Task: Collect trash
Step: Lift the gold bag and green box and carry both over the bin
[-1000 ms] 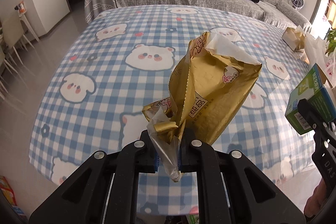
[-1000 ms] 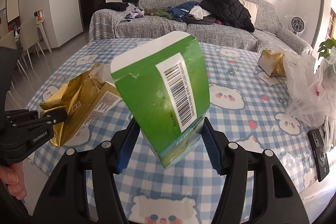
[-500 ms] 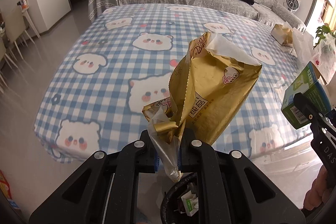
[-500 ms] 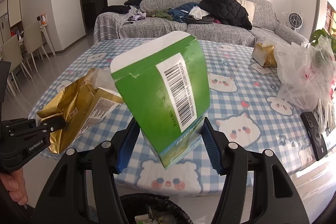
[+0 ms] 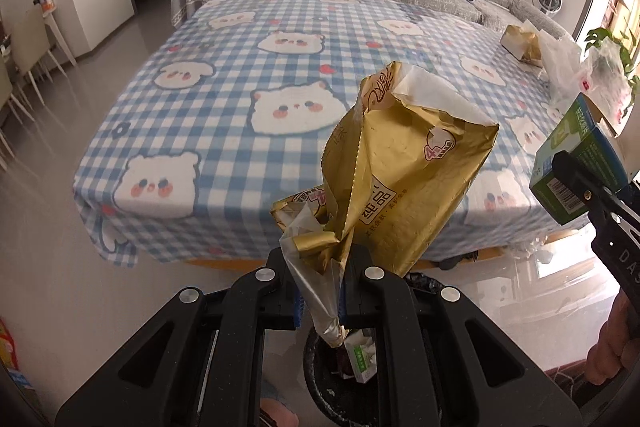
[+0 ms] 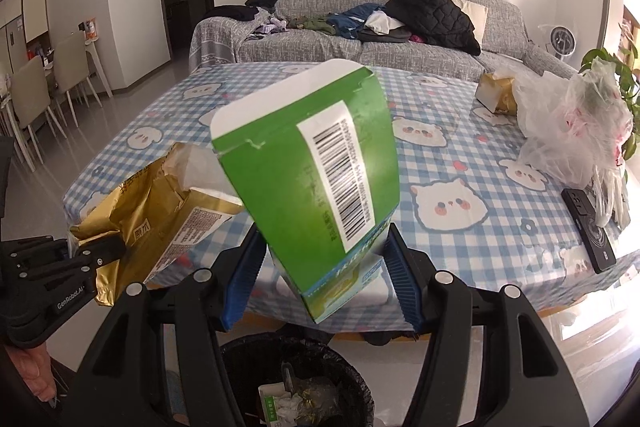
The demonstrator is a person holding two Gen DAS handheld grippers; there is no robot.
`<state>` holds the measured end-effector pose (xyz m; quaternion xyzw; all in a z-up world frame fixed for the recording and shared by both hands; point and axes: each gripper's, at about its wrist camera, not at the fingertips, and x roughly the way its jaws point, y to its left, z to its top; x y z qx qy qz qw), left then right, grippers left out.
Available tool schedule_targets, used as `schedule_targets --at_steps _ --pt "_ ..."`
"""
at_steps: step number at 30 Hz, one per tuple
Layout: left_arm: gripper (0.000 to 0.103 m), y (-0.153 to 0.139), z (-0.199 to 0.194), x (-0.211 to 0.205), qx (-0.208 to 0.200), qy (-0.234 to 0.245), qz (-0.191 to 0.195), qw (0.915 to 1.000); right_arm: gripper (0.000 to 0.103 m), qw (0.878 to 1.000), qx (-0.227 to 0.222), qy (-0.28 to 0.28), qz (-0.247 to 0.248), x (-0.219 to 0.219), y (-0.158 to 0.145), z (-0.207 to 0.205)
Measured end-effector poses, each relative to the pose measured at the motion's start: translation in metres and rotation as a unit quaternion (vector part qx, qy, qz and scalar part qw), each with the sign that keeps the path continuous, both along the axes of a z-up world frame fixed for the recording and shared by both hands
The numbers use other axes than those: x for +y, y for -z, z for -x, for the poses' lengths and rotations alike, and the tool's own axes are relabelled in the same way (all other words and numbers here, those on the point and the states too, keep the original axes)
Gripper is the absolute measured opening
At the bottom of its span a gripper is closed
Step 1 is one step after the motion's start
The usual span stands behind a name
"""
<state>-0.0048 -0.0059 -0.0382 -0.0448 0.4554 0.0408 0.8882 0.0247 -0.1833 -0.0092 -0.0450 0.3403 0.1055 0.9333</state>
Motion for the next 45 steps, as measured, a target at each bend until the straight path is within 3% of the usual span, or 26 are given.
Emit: schedule_targets --at_steps 14,27,35,45 --pt "0.01 0.023 0.064 -0.004 0.012 0.003 0.013 0.9998 0.057 1.0 0.015 -0.014 -0.005 0.001 0.016 0.057" --pt "0.01 0.074 0.105 -0.003 0.056 -0.008 0.022 0.9982 0.057 0.998 0.06 -0.011 0.007 -0.008 0.059 0.093" --pt "0.01 0.107 0.1 -0.012 0.083 -0.009 0.01 0.9964 0.057 0.994 0.101 -0.022 0.023 -0.008 0.105 0.094" --pt "0.01 0.162 0.082 -0.029 0.148 0.008 -0.001 0.9889 0.057 0.98 0.195 -0.028 0.04 -0.012 0.175 0.073"
